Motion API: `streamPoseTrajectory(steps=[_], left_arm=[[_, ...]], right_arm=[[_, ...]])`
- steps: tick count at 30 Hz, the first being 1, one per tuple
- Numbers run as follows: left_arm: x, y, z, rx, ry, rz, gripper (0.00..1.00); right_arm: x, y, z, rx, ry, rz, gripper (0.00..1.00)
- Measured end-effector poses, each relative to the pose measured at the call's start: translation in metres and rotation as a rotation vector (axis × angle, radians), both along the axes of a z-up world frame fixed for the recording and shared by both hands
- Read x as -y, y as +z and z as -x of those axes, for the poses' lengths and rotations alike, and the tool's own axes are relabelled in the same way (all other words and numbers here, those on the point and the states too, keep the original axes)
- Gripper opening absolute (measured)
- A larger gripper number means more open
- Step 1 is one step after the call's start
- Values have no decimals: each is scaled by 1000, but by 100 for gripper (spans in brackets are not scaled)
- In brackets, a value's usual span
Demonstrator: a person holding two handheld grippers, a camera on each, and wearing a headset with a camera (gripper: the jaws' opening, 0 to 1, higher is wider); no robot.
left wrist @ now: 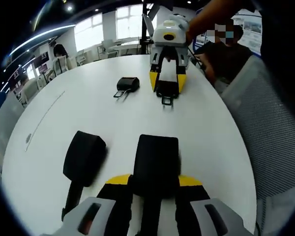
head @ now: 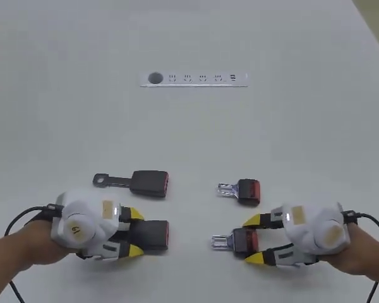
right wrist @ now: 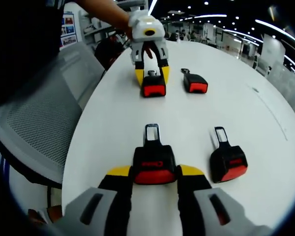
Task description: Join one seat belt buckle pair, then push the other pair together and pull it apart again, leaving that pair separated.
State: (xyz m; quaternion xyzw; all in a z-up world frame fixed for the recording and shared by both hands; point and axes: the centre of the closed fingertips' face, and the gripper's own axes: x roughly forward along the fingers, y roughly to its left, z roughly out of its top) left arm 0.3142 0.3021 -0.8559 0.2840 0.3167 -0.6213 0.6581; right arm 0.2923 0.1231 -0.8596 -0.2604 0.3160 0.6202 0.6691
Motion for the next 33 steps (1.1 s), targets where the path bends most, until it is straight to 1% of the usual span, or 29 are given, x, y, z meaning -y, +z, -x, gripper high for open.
streamPoseTrajectory(steps=[2, 4, 5, 7, 17, 19, 22, 28, 33], left_arm=[[0, 0, 0, 13, -35, -7, 34], [0, 0, 1, 11, -41, -16, 34], [0, -1, 1, 12, -47, -19, 34], [0, -1, 1, 12, -49, -19, 34], [0, -2, 2, 7, -41, -32, 34], [0, -2, 2, 7, -40, -35, 34], [0, -3, 3, 6, -38, -38, 34], [0, -3, 3, 4, -32, -42, 34], [0, -4, 3, 3, -32, -45, 34]], right_arm=[[-1, 0, -1, -7, -18, -20, 36], [-1, 0, -1, 2, -35, -43, 36], [-2, 1, -2, -9, -66, -69, 36], [-1, 0, -2, -8, -81, -88, 36], [-6, 0, -4, -10, -98, -113, 35], [-10, 0, -5, -8, -89, -108, 35], [-16, 0, -7, -9, -92, -129, 35], [-28, 0, -8, -7, -87, -130, 35], [-38, 0, -10, -8, -90, -142, 35]])
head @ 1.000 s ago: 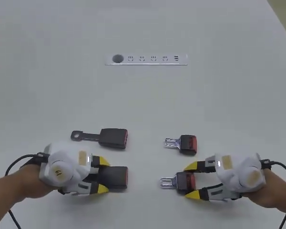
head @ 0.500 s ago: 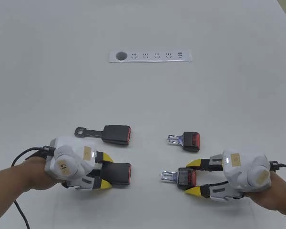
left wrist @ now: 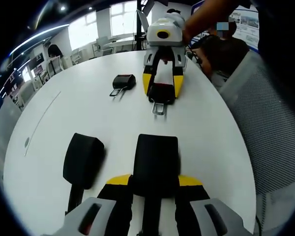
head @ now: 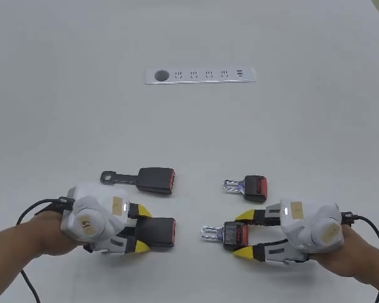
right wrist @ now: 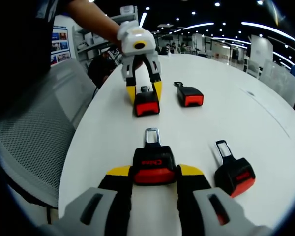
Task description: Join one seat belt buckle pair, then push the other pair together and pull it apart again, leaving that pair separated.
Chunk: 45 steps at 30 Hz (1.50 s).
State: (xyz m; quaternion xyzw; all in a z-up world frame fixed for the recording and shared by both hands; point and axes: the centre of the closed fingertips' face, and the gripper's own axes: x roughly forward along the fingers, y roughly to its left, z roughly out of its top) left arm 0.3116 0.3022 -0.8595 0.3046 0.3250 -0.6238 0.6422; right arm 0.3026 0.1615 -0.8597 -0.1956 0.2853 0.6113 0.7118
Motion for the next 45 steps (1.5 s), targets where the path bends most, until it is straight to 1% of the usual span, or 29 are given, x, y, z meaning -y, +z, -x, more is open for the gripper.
streamPoseTrajectory(steps=[3, 6, 12, 21, 25, 29, 31, 32, 35, 39, 45], left_arm=[[0, 0, 0, 0, 0, -4, 34], [0, 0, 0, 0, -1, -7, 34], [0, 0, -1, -1, -1, -10, 34], [0, 0, -1, 0, -6, -15, 34], [0, 0, -1, -2, -6, -16, 34], [1, 0, -1, 0, -14, -20, 34], [1, 0, -1, -3, -11, -26, 34], [1, 0, -2, 1, -19, -32, 34], [1, 0, -2, -2, -19, -36, 34], [1, 0, -2, -5, -12, -38, 33], [1, 0, -2, -6, -29, -43, 33]], right_arm=[[-7, 1, 0, -2, 2, -5, 35], [-16, 1, -1, -3, 4, 1, 35], [-31, 1, -3, 1, 13, -9, 35], [-47, 0, -6, -3, 15, -28, 35], [-53, 0, -5, 3, 39, -28, 36], [-62, 1, -4, 3, 44, -29, 36], [-62, 0, -5, 9, 54, -17, 36], [-62, 0, -6, 3, 51, -19, 35], [-62, 0, -5, 3, 50, -11, 35], [-67, 0, -6, 6, 43, 7, 35], [-77, 0, -8, 2, 39, 5, 35]])
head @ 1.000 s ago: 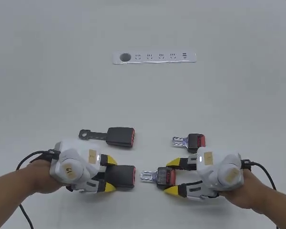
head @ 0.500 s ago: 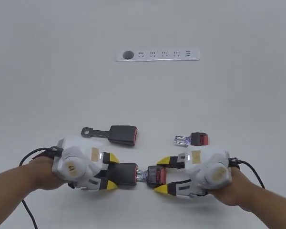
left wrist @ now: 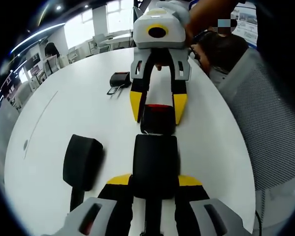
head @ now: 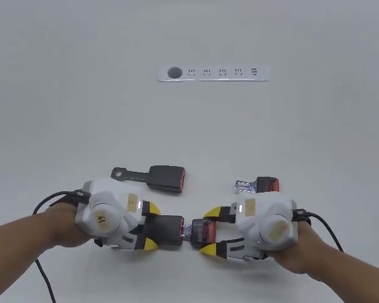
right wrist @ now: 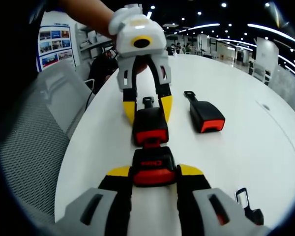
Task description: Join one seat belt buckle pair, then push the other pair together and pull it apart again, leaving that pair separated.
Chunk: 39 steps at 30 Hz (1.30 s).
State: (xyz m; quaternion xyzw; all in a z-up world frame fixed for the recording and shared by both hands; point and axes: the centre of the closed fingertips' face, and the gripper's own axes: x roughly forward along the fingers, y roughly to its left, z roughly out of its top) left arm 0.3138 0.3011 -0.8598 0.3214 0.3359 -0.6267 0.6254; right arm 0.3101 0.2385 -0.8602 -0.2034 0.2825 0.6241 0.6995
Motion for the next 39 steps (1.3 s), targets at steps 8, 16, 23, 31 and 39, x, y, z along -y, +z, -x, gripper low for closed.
streamPoseTrajectory(steps=[8, 16, 23, 31, 39], left_arm=[[0, 0, 0, 0, 0, -4, 33], [0, 0, 0, -5, 4, -2, 33], [0, 0, 0, -6, -3, -2, 33], [-1, 0, 0, -11, 7, 21, 33], [-2, 0, 0, -9, -5, 37, 33]], right_arm=[[-4, 0, 0, 3, -25, 1, 35], [-5, 3, 2, 14, -35, 10, 35], [-4, 2, 1, 16, -32, 10, 35], [-2, 1, 1, 14, -32, -16, 35], [-2, 2, 0, -4, -41, -58, 35]])
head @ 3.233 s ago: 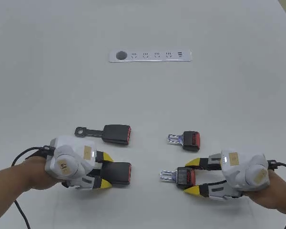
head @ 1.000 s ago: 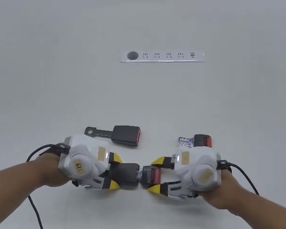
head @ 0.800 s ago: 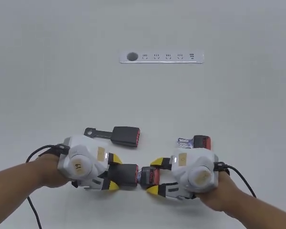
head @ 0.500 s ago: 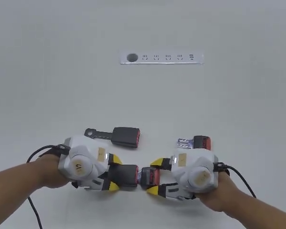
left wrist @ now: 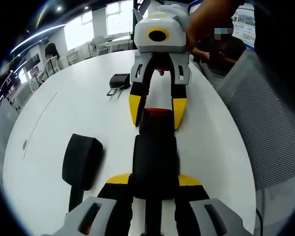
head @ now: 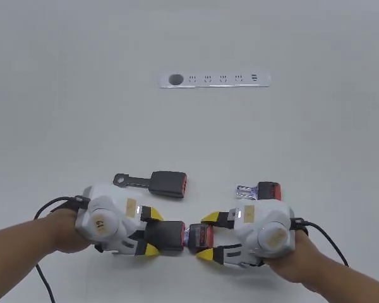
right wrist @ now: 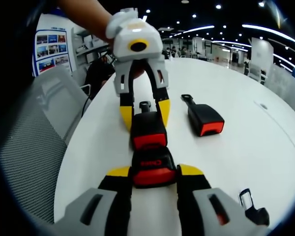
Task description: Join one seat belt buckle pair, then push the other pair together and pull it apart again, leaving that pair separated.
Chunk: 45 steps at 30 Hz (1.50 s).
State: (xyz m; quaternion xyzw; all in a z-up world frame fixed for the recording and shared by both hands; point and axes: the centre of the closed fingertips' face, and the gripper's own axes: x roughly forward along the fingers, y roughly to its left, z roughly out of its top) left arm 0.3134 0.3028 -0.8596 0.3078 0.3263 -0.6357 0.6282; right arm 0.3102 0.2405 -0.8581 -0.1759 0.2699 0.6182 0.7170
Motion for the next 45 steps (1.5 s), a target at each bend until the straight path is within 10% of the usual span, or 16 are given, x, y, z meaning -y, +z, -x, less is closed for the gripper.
streamPoseTrajectory(steps=[6, 45], left_arm=[[-1, 0, 0, -4, -7, 17, 33], [-3, 0, -1, -9, -27, 65, 32]], right_arm=[[0, 0, 2, 53, 2, -30, 35], [-1, 2, 0, 20, -31, -107, 34]])
